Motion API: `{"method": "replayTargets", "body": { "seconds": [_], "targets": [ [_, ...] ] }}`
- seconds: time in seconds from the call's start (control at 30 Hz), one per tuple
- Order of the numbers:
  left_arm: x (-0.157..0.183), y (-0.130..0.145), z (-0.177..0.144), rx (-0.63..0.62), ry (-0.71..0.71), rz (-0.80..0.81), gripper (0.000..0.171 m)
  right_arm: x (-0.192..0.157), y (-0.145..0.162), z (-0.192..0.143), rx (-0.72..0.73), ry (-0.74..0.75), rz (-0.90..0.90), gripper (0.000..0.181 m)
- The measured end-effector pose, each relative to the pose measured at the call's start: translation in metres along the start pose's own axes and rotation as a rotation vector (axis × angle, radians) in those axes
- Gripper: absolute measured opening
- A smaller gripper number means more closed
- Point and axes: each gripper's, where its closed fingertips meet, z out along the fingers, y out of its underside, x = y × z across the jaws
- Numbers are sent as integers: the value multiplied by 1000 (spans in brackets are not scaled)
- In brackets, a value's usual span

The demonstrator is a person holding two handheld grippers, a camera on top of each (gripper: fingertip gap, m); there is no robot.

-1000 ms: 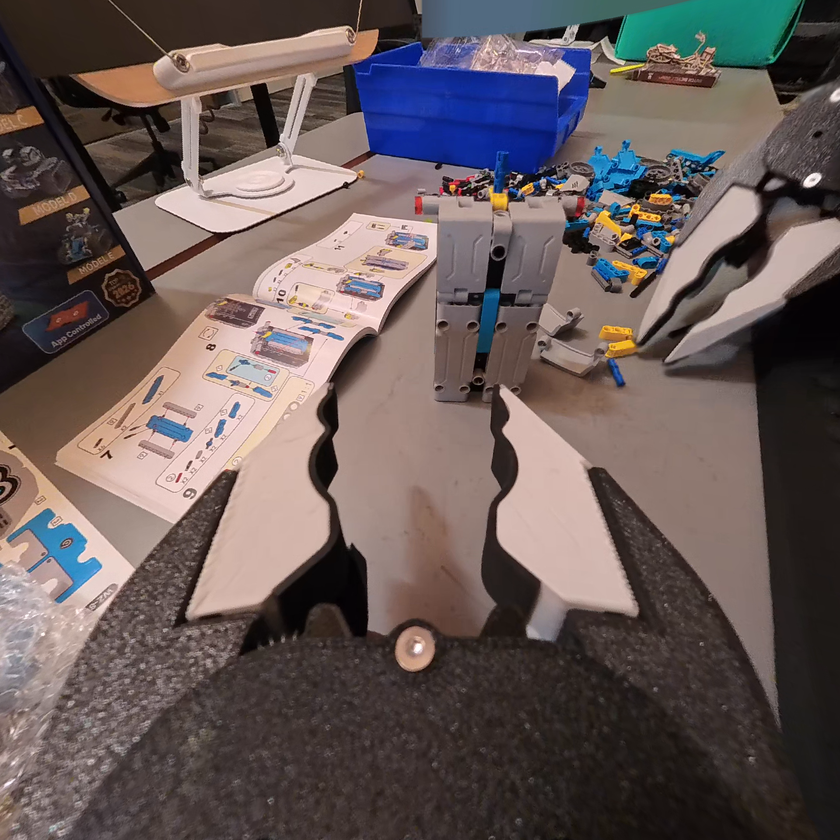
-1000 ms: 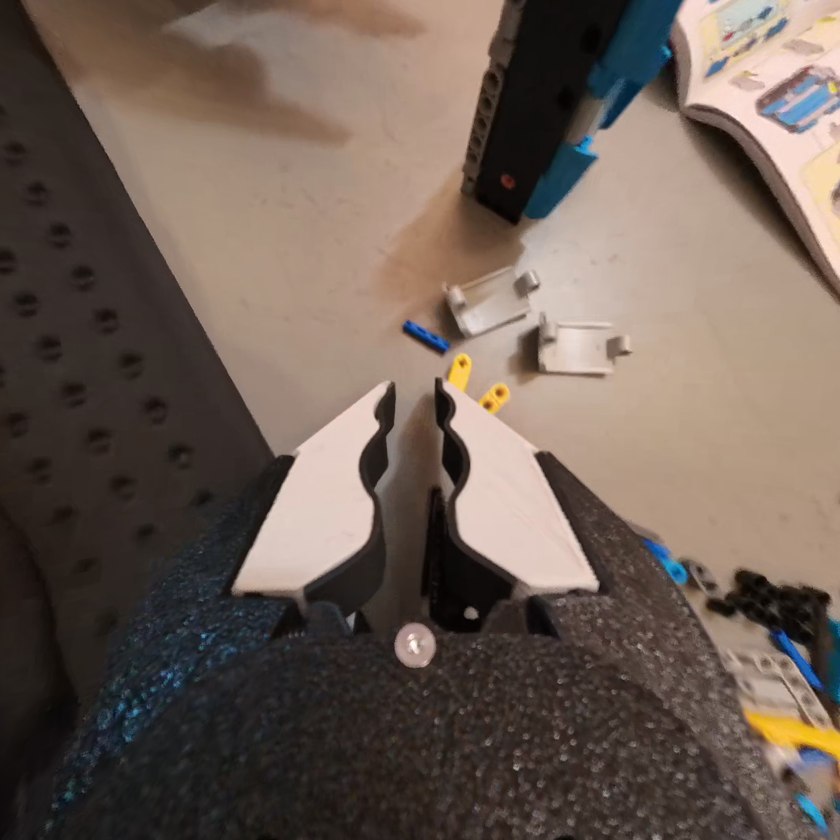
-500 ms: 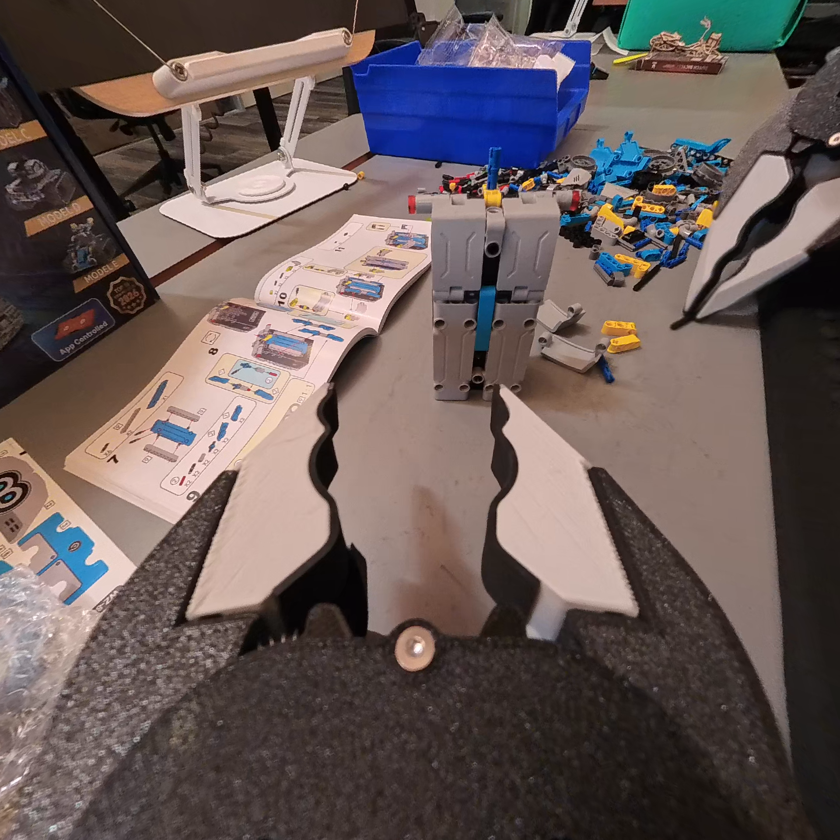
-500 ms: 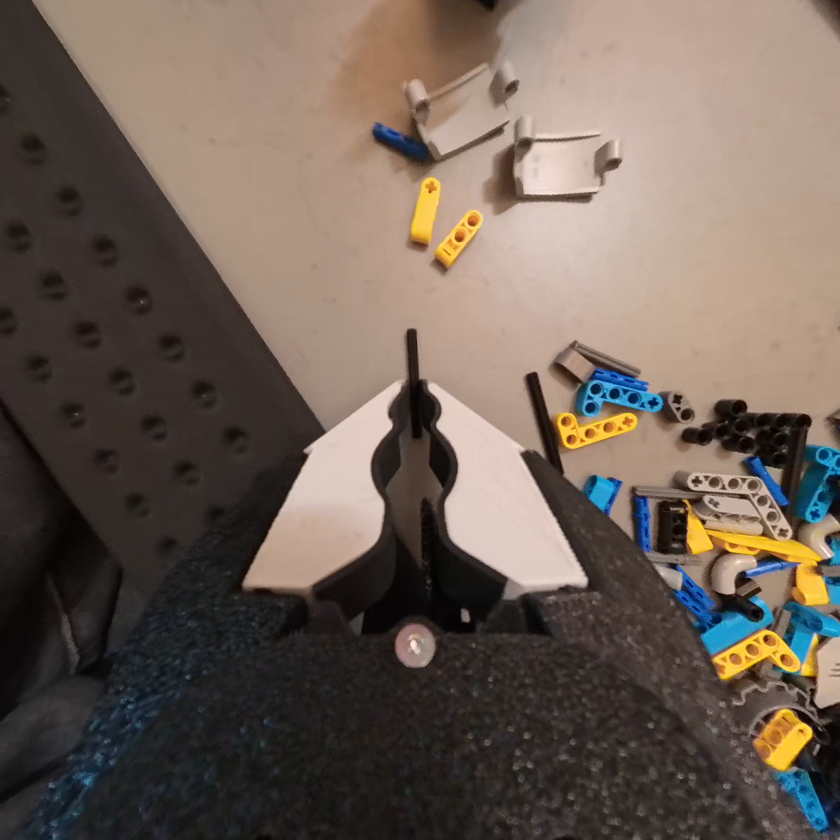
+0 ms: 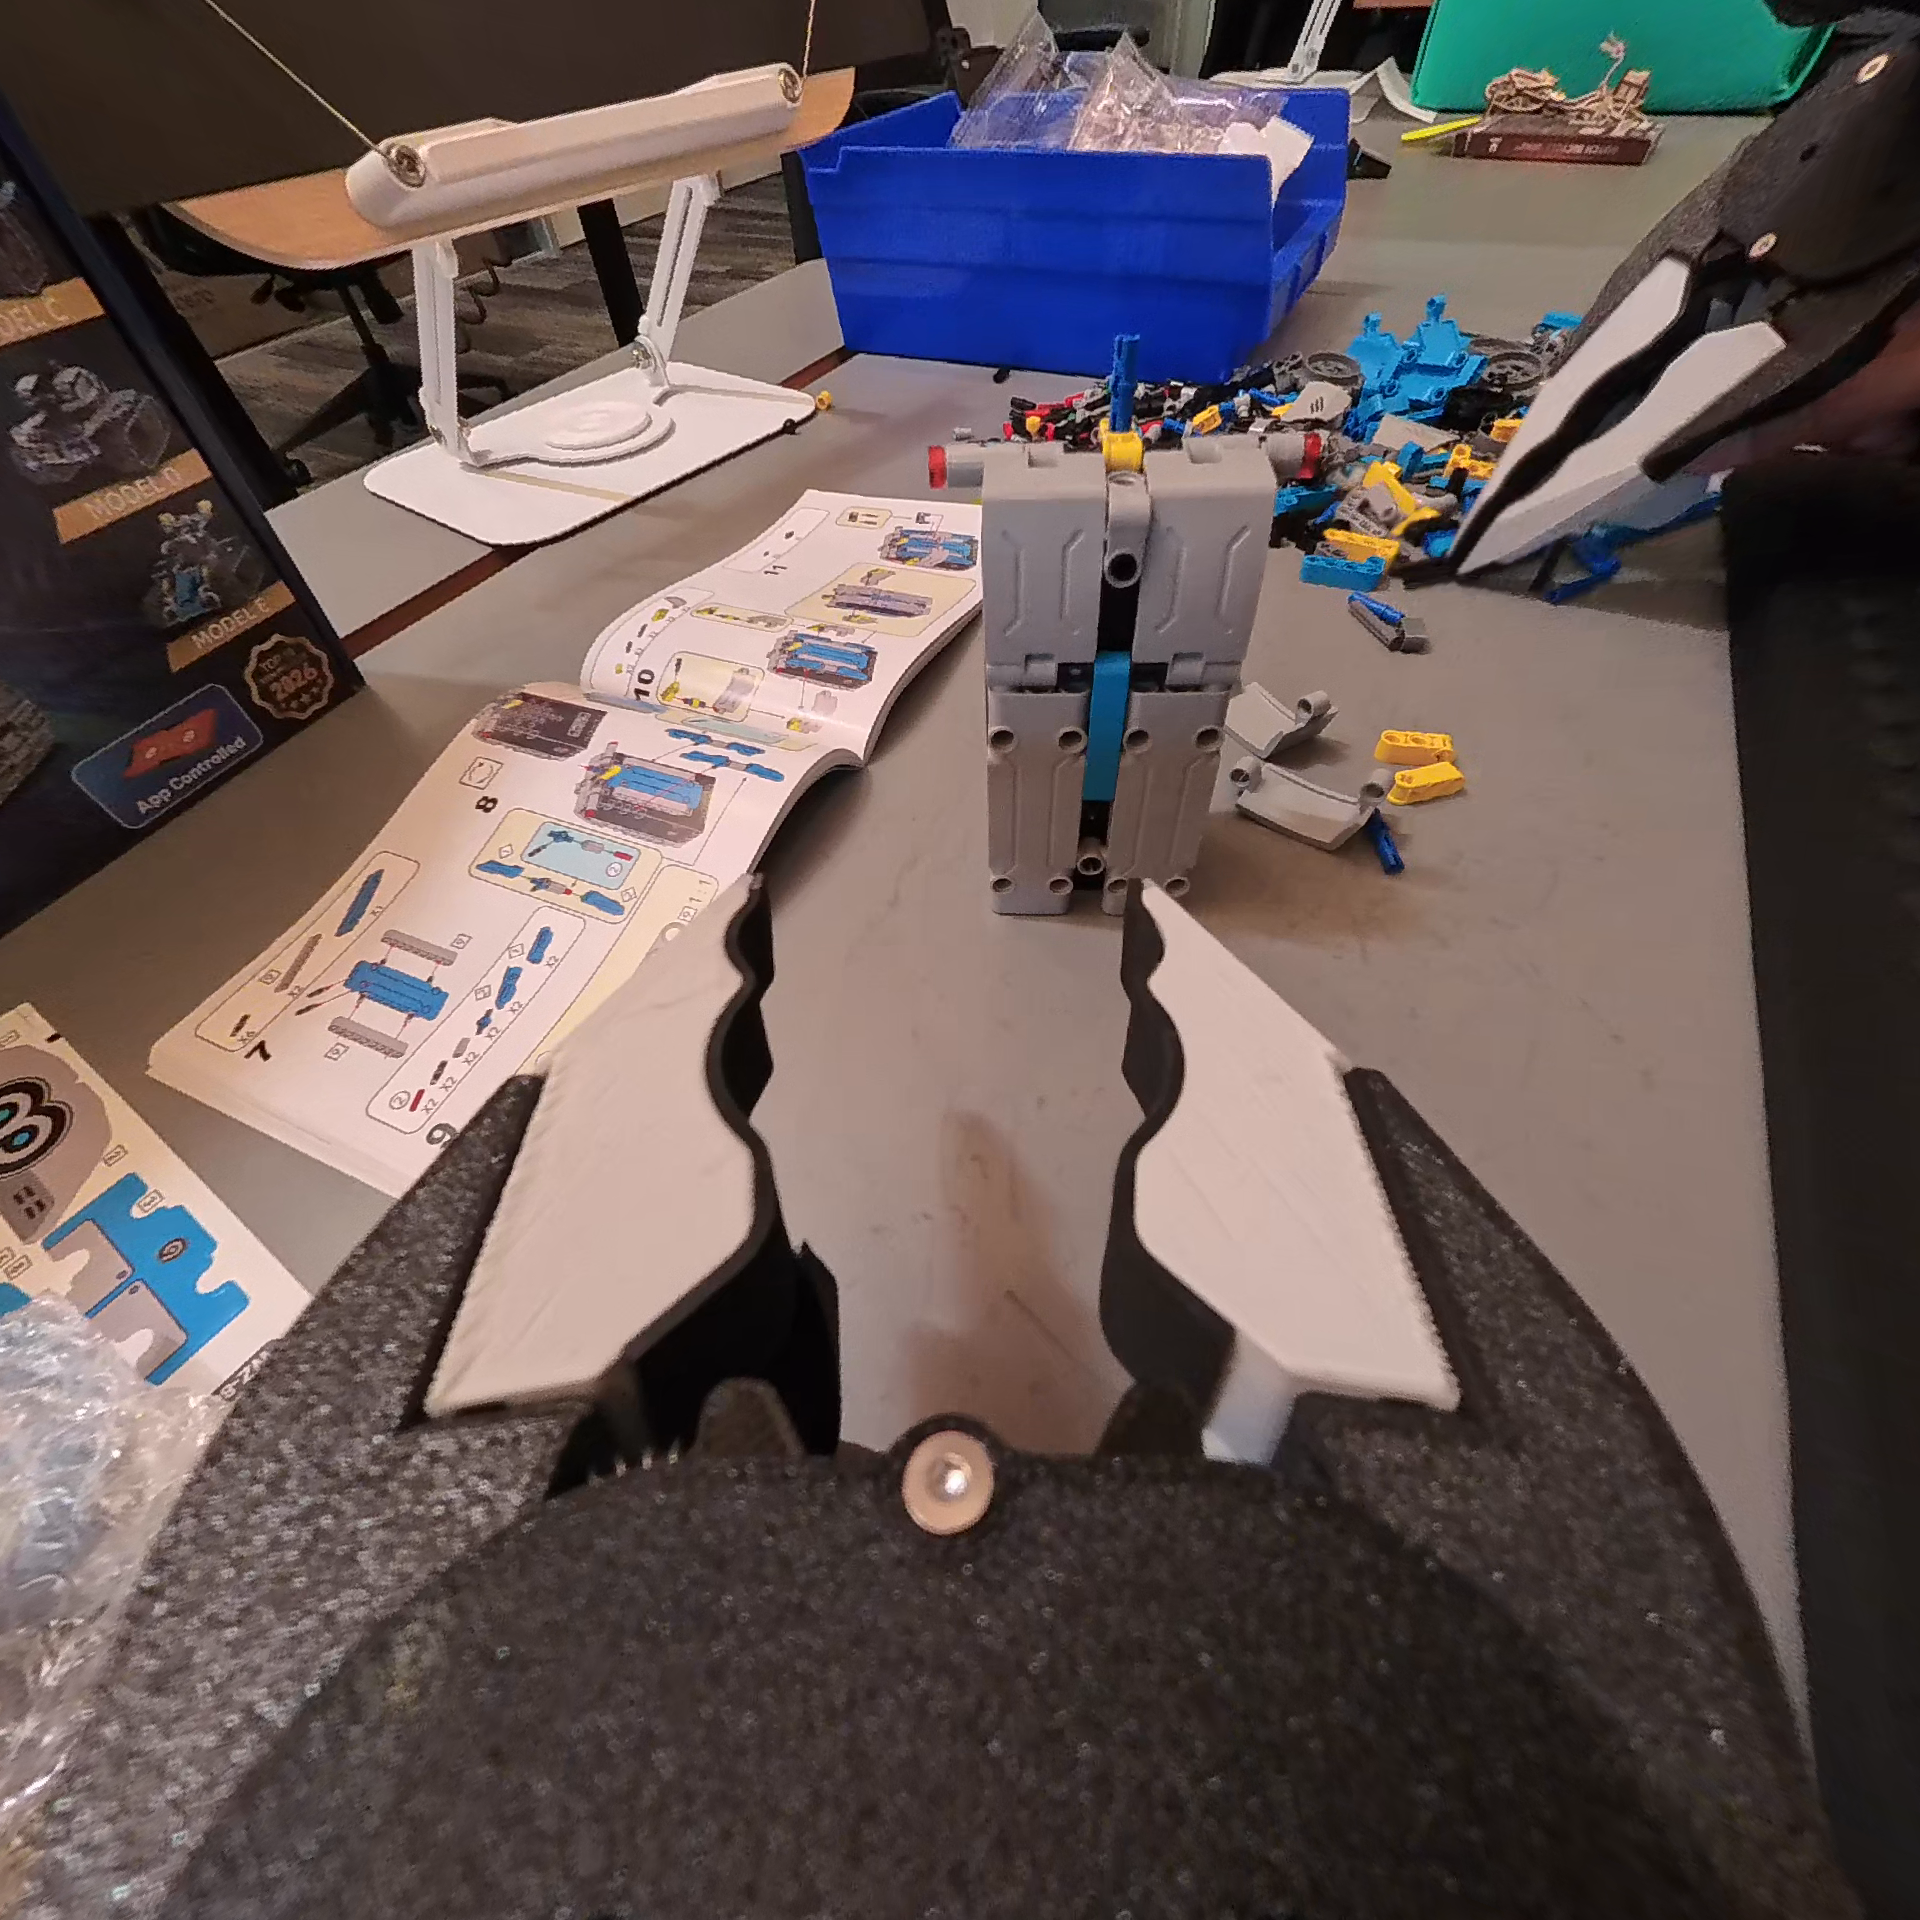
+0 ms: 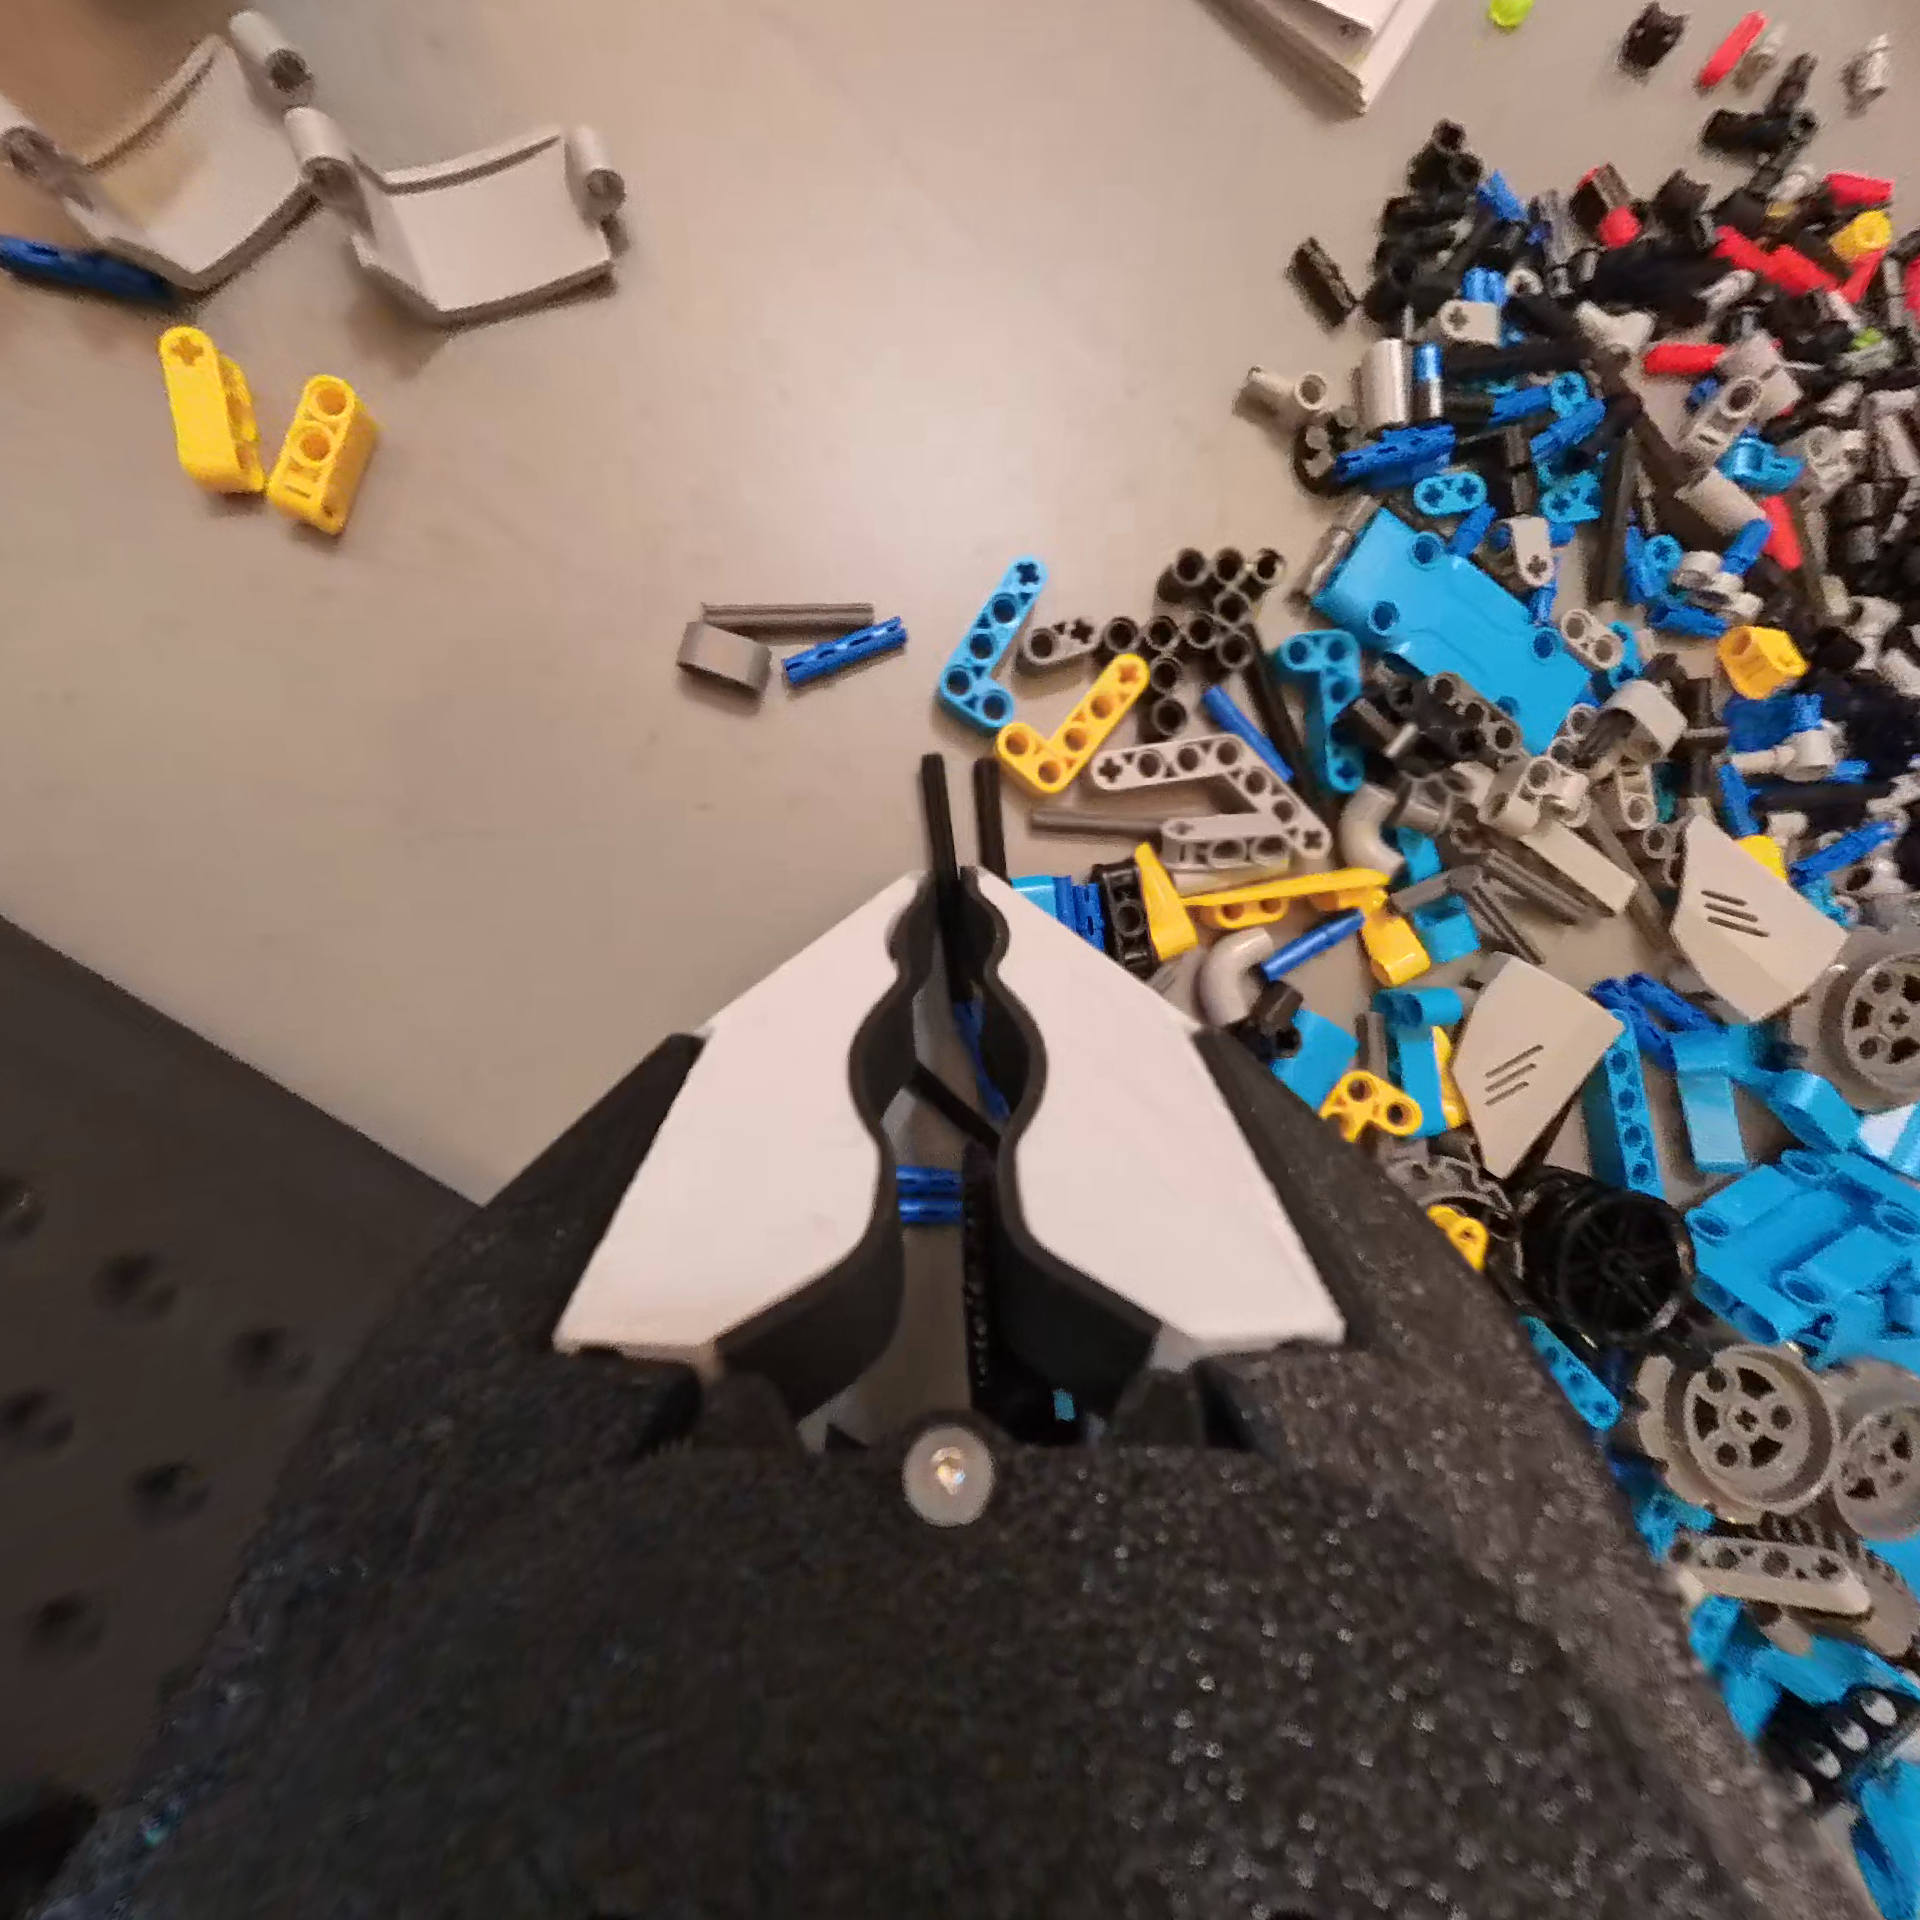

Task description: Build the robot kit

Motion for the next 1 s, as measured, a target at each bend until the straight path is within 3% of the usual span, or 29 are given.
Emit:
{"method": "replayTargets", "body": {
  "seconds": [0.13, 0.27, 0.4, 0.5, 0.7, 1.0],
  "targets": [
    [0, 0, 0, 0, 0, 2, 67, -2, -13, -12, 70, -10, -8, 8],
    [0, 0, 0, -3, 2, -3, 67, -20, -40, -8, 165, -100, -7, 22],
    [1, 0, 0, 2, -2, 10, 67, -17, -40, 12, 148, -101, -53, 24],
    [2, 0, 0, -2, -2, 16, 67, -19, -39, 16, 155, -186, -36, 26],
    [1, 0, 0, -1, 0, 11, 67, -17, -40, 22, 156, -200, -90, 28],
    [2, 0, 0, -1, -1, 16, 67, -26, -48, 7, 186, -213, -98, 24]
  ]
}}
